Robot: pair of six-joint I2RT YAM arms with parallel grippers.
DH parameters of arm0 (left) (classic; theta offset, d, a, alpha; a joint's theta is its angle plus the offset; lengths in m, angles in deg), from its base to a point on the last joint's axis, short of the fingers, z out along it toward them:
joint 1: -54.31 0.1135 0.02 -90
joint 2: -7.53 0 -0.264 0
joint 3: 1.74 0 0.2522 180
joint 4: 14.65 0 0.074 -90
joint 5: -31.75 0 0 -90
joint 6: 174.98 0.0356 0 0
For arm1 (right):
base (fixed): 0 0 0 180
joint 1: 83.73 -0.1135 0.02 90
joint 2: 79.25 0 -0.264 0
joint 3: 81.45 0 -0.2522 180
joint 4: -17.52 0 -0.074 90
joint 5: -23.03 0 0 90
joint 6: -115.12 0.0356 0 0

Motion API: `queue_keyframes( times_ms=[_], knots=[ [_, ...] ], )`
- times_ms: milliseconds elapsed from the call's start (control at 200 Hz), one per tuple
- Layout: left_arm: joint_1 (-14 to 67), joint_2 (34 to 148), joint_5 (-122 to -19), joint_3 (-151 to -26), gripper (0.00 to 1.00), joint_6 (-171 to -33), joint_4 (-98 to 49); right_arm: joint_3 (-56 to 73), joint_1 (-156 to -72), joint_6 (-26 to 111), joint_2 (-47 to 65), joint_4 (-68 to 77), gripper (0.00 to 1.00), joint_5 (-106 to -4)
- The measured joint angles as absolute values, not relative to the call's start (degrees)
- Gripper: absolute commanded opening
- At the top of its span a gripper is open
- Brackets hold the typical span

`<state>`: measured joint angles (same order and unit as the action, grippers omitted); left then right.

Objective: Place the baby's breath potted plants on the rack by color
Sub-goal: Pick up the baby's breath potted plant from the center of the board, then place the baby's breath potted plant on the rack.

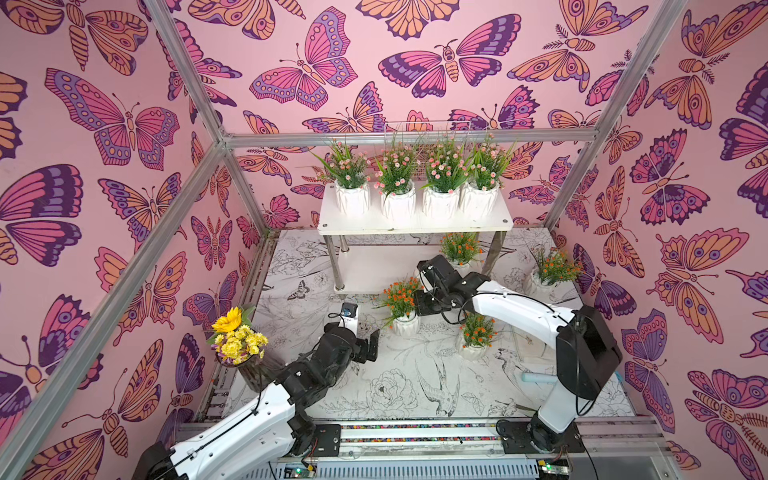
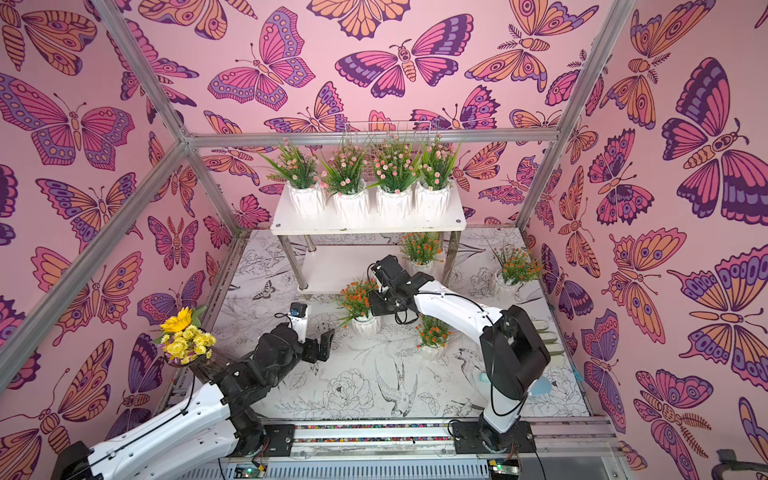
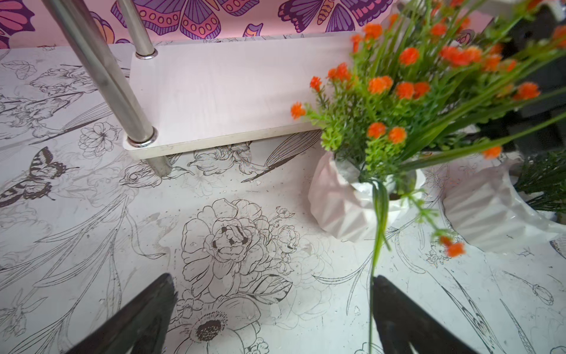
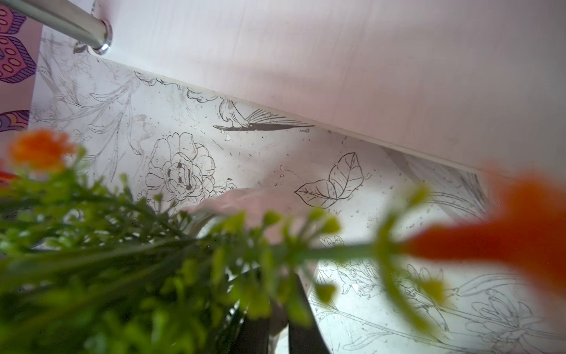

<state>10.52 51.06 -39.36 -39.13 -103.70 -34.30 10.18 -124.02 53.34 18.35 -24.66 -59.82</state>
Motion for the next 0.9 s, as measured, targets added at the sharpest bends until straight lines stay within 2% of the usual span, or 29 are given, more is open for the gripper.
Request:
queue_keyframes(
  times_ms=[381, 901],
  knots=[
    [10.5, 54.9, -46.1, -29.7, 1.0, -102.1, -18.8, 10.3, -120.2, 52.1, 12.8, -26.3, 0.02, -54.4],
    [10.5, 70.4, -55.9, -31.8, 1.0, -95.9, 1.2, 13.3, -120.4, 53.1, 12.7, -24.4, 0.03, -47.9]
  ],
)
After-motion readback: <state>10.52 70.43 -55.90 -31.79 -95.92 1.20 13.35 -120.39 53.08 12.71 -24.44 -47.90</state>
